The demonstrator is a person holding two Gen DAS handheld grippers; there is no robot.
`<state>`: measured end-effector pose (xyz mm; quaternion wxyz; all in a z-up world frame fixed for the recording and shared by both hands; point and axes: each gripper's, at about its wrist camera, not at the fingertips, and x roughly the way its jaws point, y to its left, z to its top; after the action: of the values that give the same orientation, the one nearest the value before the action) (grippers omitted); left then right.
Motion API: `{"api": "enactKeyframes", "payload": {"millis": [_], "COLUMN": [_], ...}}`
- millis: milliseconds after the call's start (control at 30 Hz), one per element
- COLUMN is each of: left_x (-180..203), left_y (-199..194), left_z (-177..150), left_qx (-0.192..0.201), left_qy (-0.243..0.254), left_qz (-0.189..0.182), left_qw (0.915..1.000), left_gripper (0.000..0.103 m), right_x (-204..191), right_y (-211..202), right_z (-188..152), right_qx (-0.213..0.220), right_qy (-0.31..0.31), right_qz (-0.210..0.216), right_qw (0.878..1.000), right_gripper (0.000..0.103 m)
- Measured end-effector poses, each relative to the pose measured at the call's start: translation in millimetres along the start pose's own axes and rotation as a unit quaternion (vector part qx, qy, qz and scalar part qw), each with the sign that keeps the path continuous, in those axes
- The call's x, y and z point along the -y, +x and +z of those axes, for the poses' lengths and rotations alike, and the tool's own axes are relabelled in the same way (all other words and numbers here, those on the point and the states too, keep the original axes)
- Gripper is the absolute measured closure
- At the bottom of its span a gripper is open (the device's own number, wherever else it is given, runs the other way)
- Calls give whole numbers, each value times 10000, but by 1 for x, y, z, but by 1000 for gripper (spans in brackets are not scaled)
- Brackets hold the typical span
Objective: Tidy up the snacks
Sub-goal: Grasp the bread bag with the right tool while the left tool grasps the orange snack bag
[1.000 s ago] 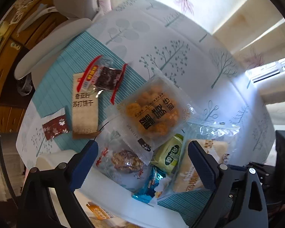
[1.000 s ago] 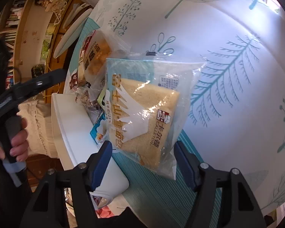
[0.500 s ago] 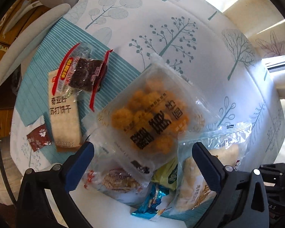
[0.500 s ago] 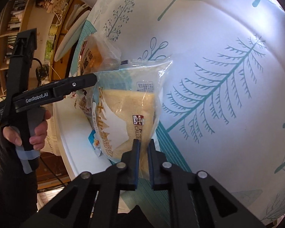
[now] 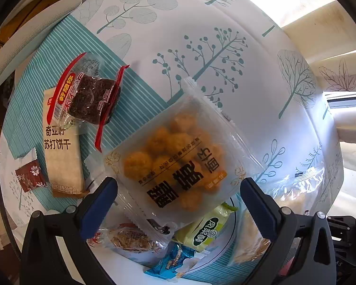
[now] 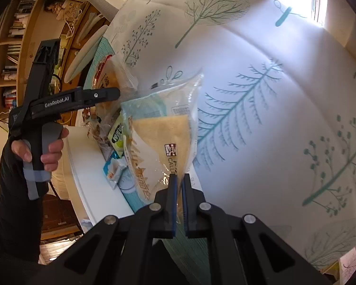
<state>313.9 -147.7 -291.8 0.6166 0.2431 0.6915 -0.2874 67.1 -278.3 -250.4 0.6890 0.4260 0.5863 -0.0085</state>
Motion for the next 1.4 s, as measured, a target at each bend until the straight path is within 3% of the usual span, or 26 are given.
{"api": "enactKeyframes", "payload": {"millis": [300, 467, 633, 800, 1067, 1167, 1300, 1400], "left_x": [13, 23, 33, 42, 52, 54, 48, 45], "left_y": [-1, 0, 4, 10, 25, 27, 21, 18], "left_z": [1, -8, -12, -11, -3, -1, -4, -7], "left_qx": [75, -160, -162, -45, 124, 222, 464, 576], "left_qy": [183, 549, 780, 839, 813, 780, 639, 570], "left_qz": [221, 399, 808, 1001, 1253, 1240, 1172, 1171], "left_qw": [9996, 9976, 9935, 9914, 9887, 9890, 9900, 9898], "left_gripper": [0, 0, 0, 0, 0, 1, 11, 15], "right_x": [-2, -12, -15, -18, -16, -11, -7, -14], "right_y": [-6, -5, 2, 7, 12, 13, 10, 8], "right_z": [-4, 1, 3, 4, 7, 8, 8, 8], "right_qx": [47, 91, 10, 12, 123, 148, 167, 175], "right_qy": [-131, -402, -470, -545, -476, -299, -157, -306], "right_qz": [-233, -470, -500, -554, -562, -566, -371, -401], "right_qw": [9996, 9980, 9976, 9970, 9972, 9978, 9990, 9986], "right_gripper": [95, 92, 72, 61, 61, 69, 82, 86]}}
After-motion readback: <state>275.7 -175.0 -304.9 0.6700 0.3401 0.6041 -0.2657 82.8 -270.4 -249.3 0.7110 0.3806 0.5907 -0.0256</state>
